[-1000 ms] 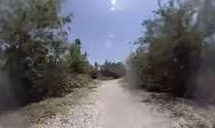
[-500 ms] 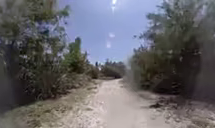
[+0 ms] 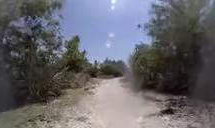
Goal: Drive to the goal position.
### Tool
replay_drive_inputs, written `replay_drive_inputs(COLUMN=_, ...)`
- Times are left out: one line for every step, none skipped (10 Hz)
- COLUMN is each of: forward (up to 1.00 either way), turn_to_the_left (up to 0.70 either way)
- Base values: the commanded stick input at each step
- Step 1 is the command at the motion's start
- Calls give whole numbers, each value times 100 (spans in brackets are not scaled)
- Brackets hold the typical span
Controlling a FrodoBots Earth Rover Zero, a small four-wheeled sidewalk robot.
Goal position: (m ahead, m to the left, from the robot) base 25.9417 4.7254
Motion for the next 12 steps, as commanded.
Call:
replay_drive_inputs(forward=70, turn_to_the_left=0)
replay_drive_inputs(forward=70, turn_to_the_left=0)
replay_drive_inputs(forward=70, turn_to_the_left=0)
replay_drive_inputs(forward=70, turn_to_the_left=0)
replay_drive_inputs(forward=70, turn_to_the_left=0)
replay_drive_inputs(forward=70, turn_to_the_left=0)
replay_drive_inputs(forward=70, turn_to_the_left=0)
replay_drive_inputs(forward=70, turn_to_the_left=0)
replay_drive_inputs(forward=70, turn_to_the_left=0)
replay_drive_inputs(forward=70, turn_to_the_left=0)
replay_drive_inputs(forward=70, turn_to_the_left=0)
replay_drive_inputs(forward=70, turn_to_the_left=0)
